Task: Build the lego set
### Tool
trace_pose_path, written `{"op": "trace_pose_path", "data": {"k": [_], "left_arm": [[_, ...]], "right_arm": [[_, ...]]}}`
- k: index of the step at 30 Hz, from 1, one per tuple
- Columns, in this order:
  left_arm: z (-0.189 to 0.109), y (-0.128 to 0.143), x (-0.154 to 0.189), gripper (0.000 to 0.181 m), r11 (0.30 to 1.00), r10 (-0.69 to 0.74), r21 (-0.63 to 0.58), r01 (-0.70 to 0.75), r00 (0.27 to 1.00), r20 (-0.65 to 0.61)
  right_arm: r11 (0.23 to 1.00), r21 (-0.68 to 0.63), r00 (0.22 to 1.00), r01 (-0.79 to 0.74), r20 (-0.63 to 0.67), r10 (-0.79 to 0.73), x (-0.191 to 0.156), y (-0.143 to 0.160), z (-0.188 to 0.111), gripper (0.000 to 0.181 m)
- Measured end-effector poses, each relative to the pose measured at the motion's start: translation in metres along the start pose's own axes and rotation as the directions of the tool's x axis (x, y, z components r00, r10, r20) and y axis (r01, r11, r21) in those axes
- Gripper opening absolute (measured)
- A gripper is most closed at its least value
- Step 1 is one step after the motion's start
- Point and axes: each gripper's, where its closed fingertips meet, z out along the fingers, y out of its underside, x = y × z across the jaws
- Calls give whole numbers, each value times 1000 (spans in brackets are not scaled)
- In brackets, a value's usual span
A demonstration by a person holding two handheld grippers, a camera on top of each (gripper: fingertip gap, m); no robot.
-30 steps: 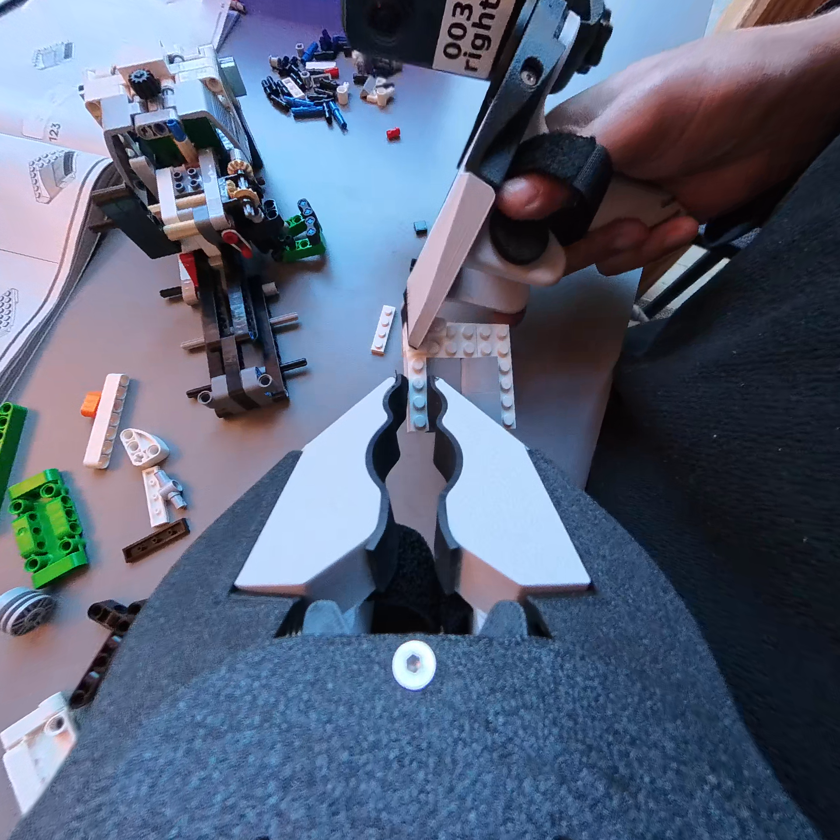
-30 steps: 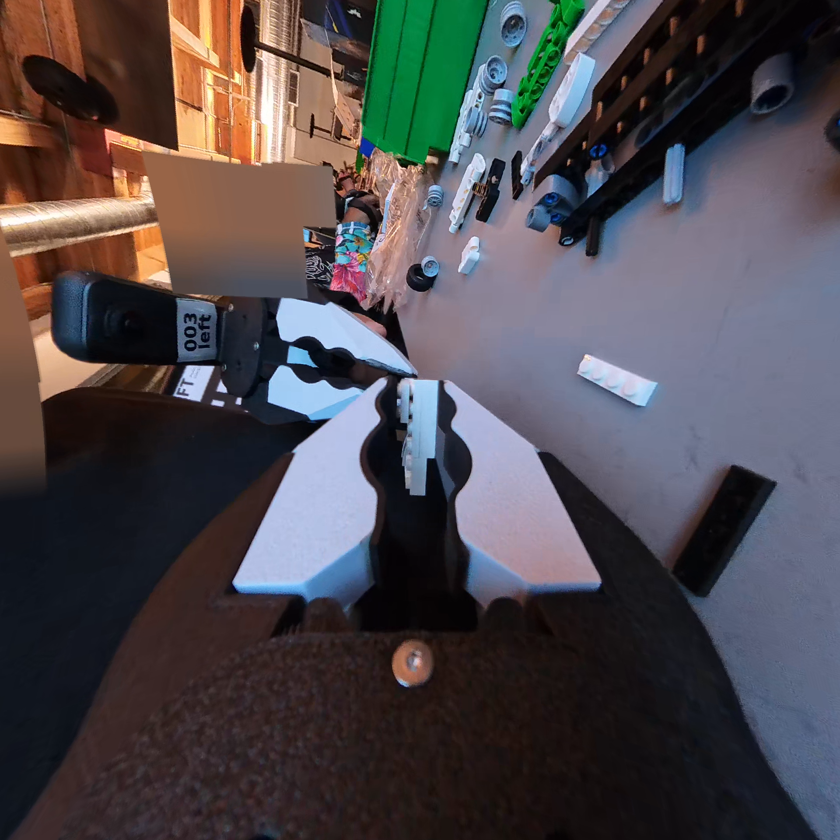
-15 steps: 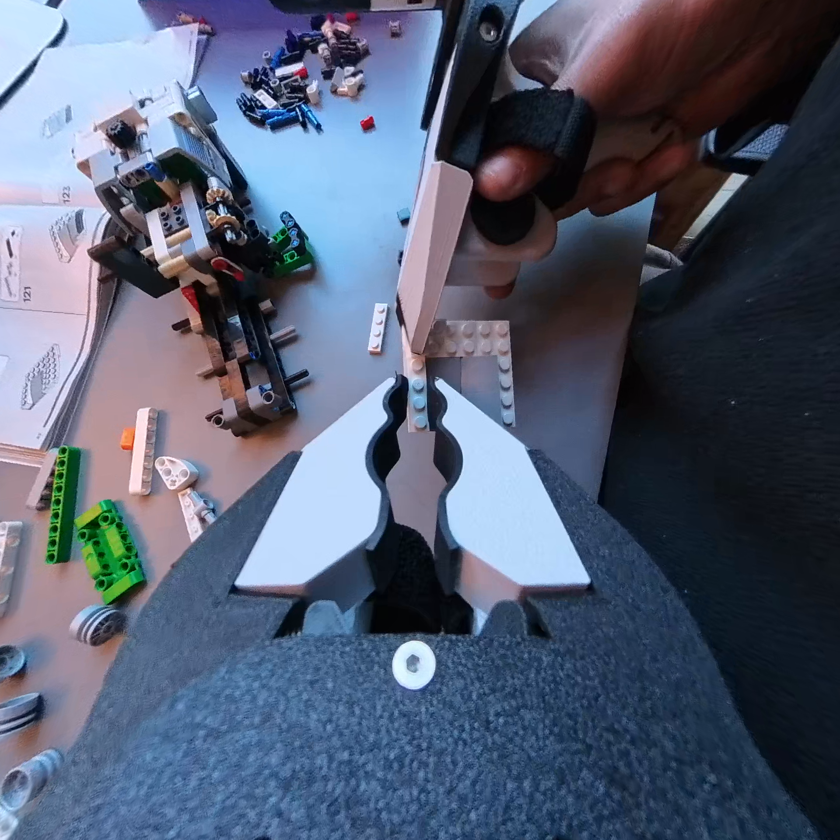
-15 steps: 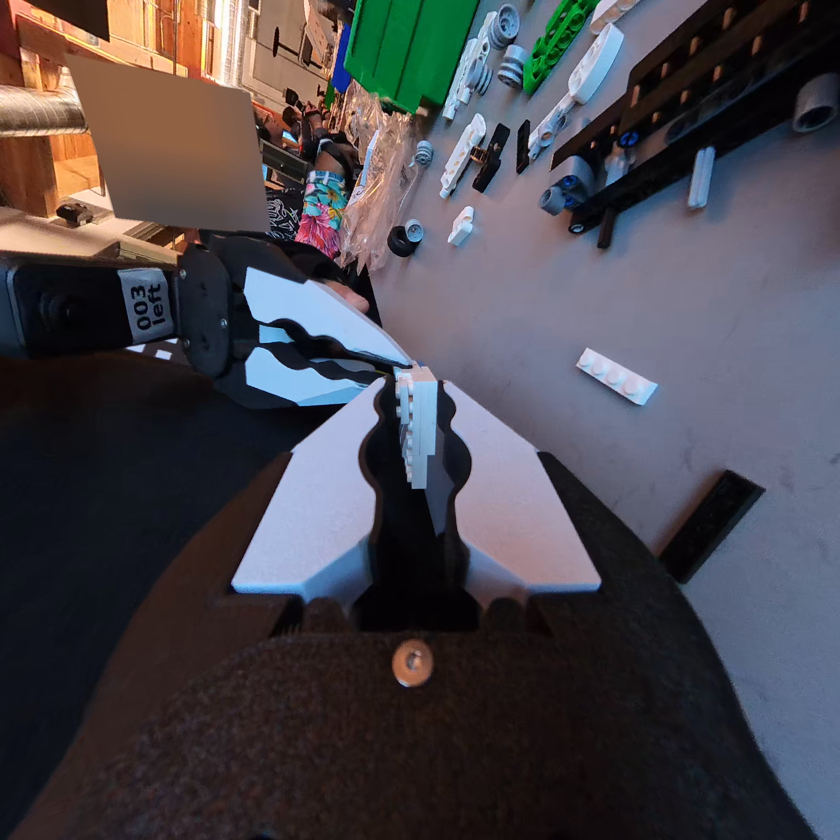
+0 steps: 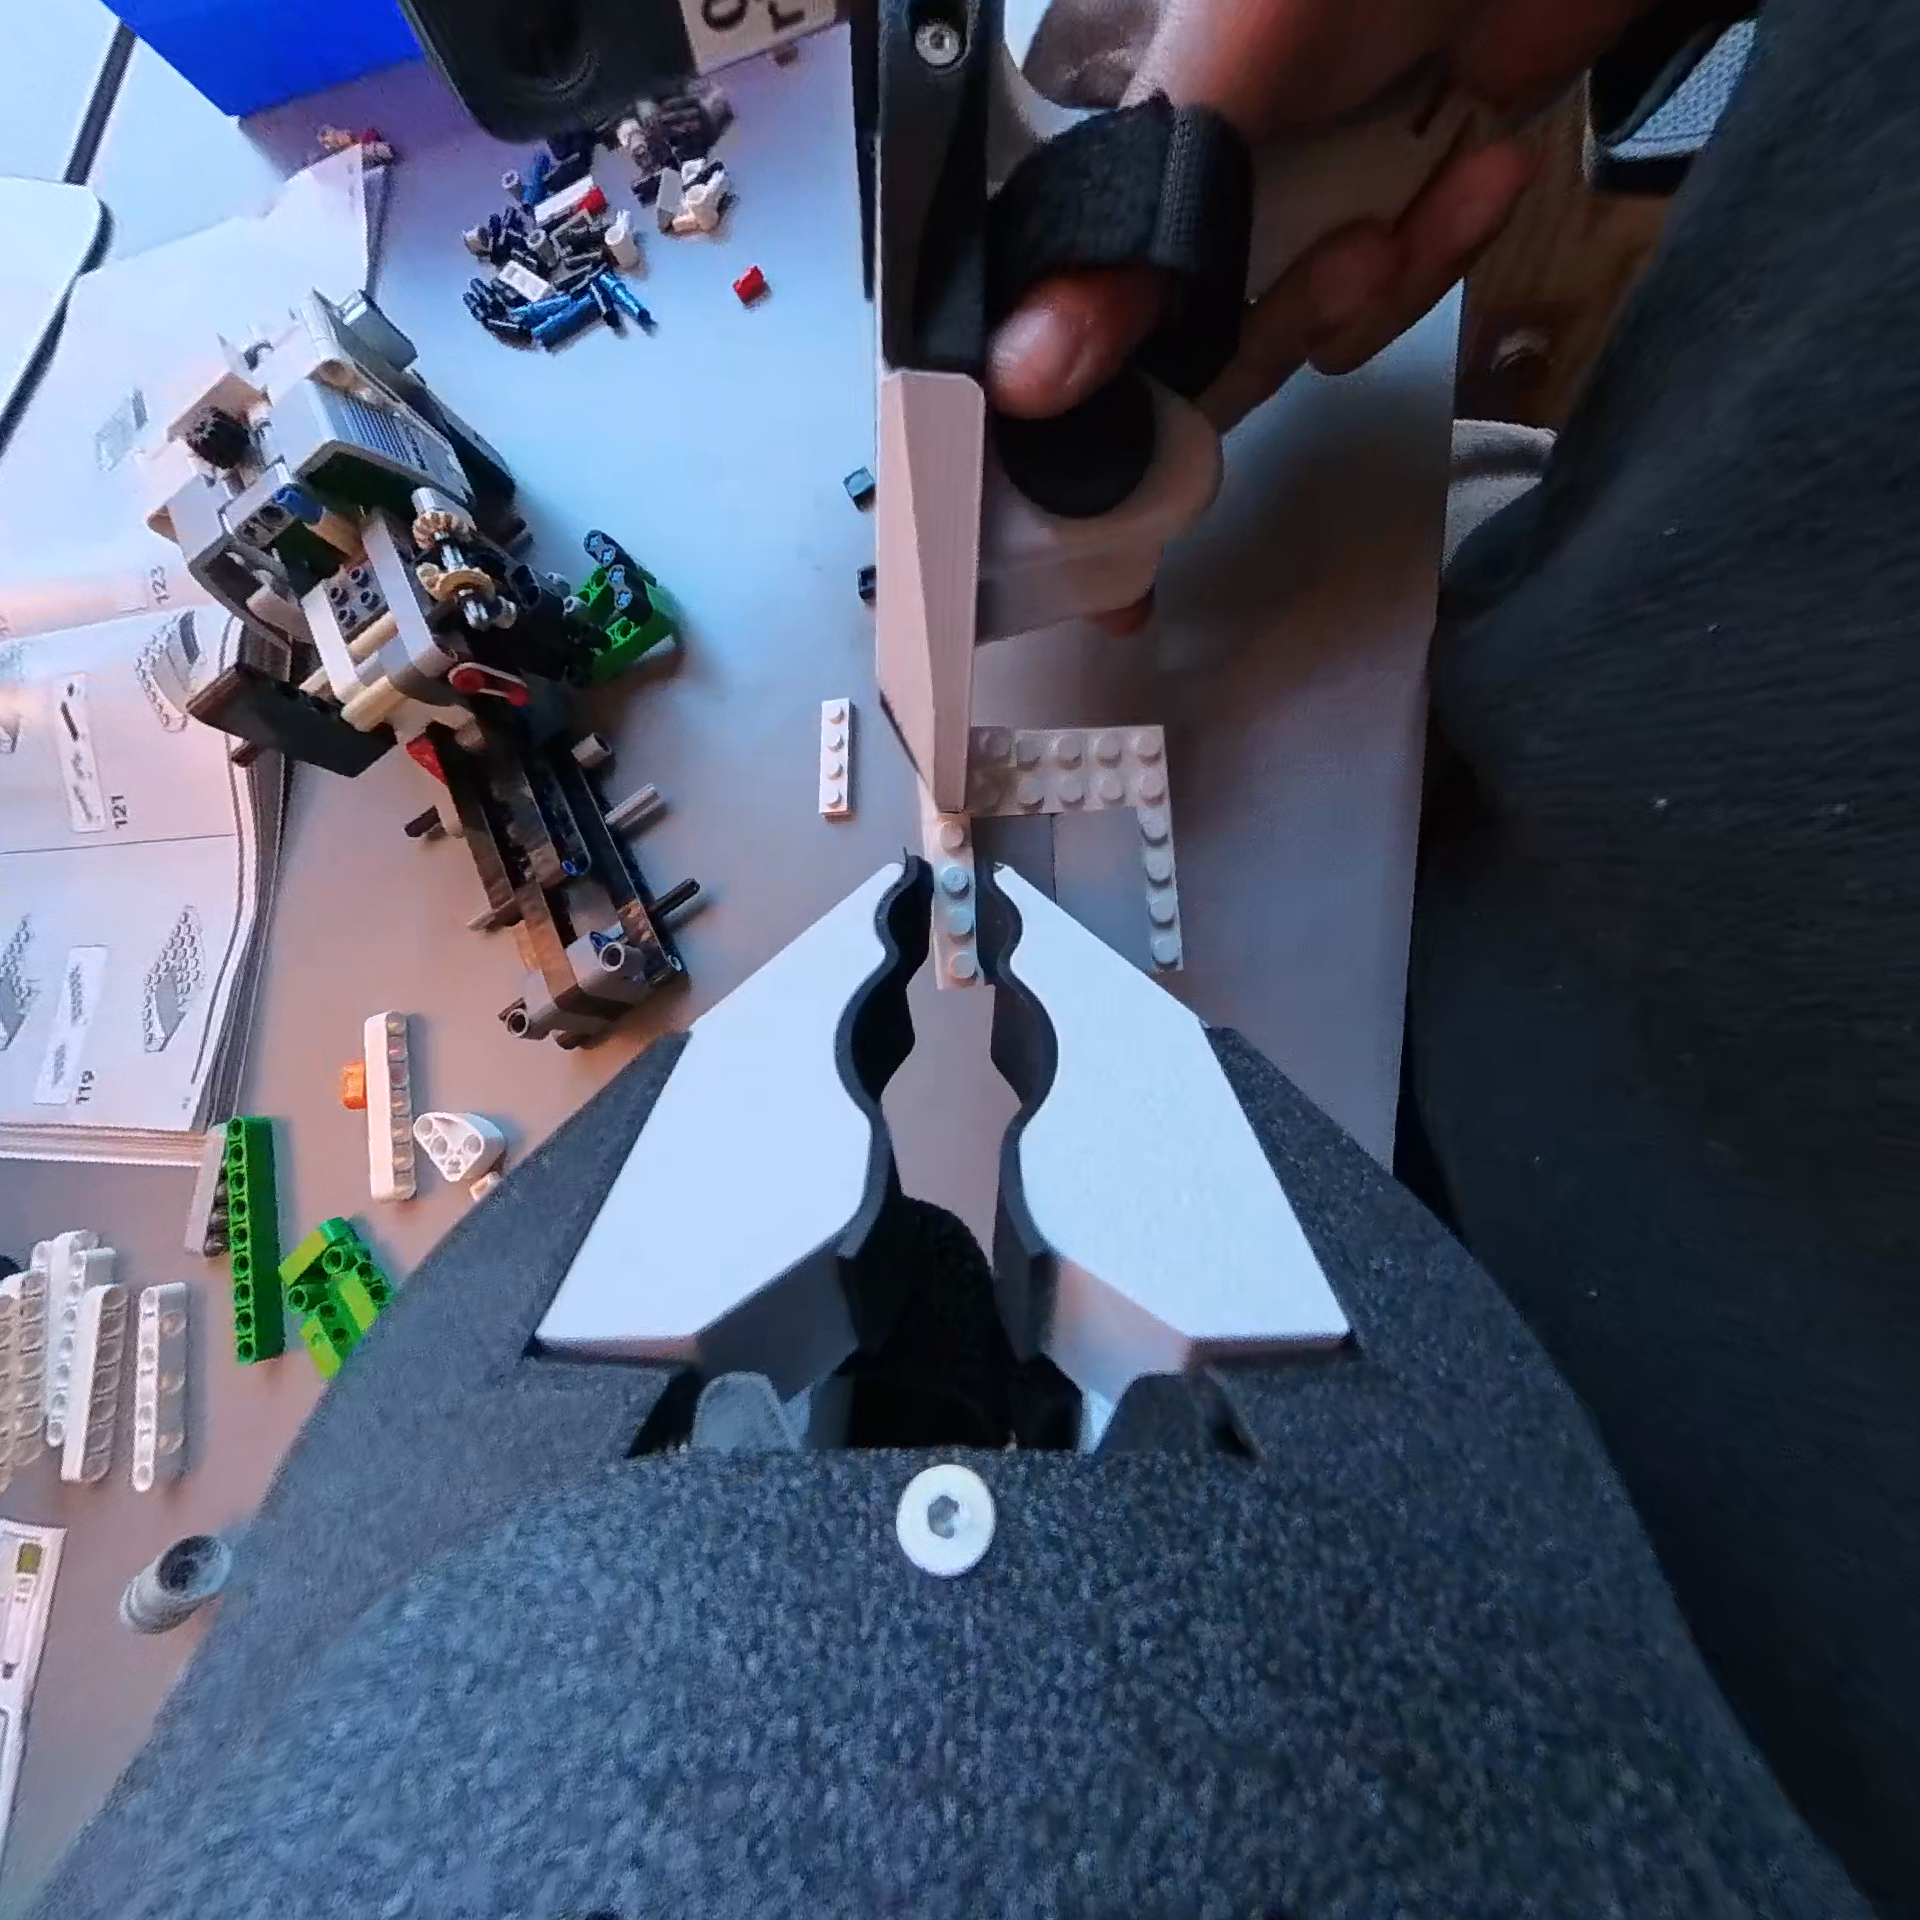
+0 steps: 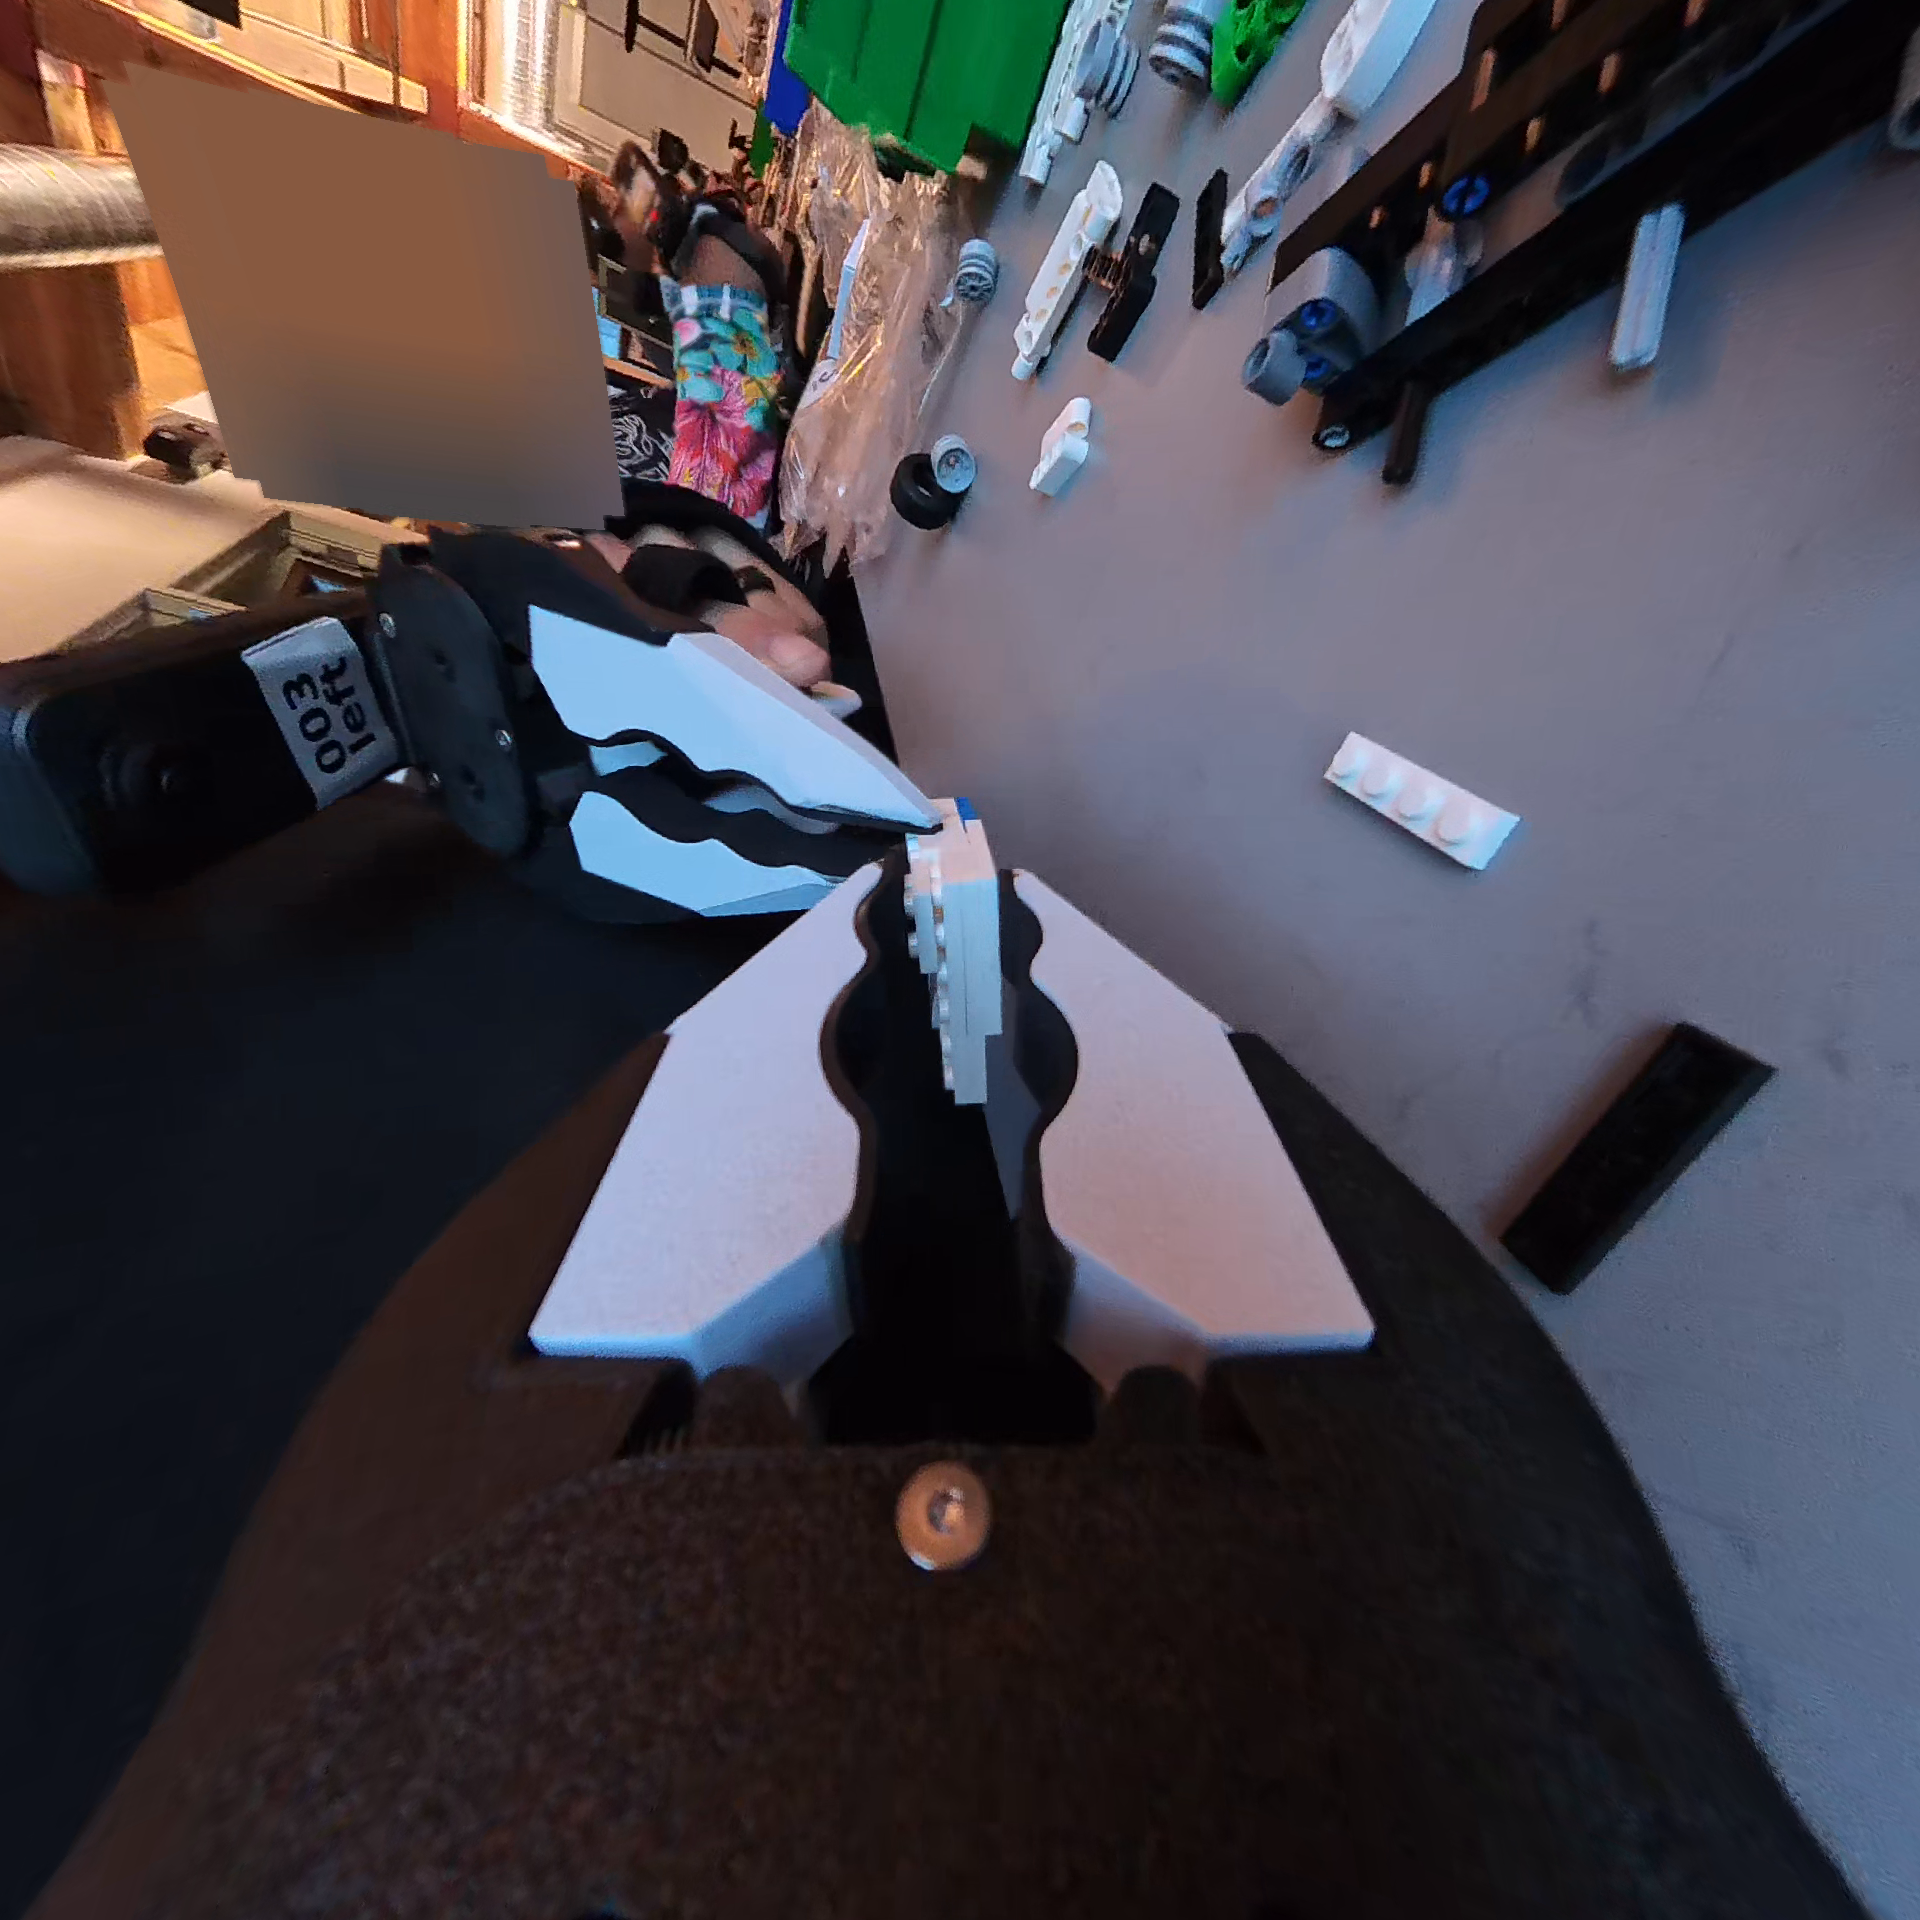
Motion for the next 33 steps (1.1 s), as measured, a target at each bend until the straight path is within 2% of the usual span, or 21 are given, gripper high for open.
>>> {"op": "trace_pose_path", "data": {"k": [5,8,11,14,19,23,26,29,33], "left_arm": [[0,-4,7,7,1000,16,24,-15,998,-55],[0,-4,7,7,1000,18,21,-17,998,-61],[3,0,4,7,1000,1,7,-1,998,-60],[10,12,0,7,999,-22,-31,20,998,-58],[12,25,-9,7,997,-50,-59,47,998,-38],[14,40,-21,7,988,-106,-117,102,994,-32],[19,48,-24,7,978,-167,-134,157,984,-60],[19,50,-26,7,970,-213,-130,204,975,-58],[16,54,-30,8,957,-272,-111,269,962,-10]], "right_arm": [[1000,-8,998,-28,48,29,-3,0,0,13],[1000,-21,1000,22,-10,-22,2,1,-2,0],[1000,25,998,-14,56,12,-5,-7,-7,10],[998,55,999,39,-26,-37,7,-16,-14,11],[977,64,977,204,-71,-199,-3,-25,-27,12],[930,5,914,367,-188,-360,7,-15,-35,11],[867,-16,831,497,-280,-482,18,-8,-44,11],[826,52,783,561,-359,-508,15,-9,-56,9],[792,141,741,593,-481,-469,9,-6,-82,11]]}}
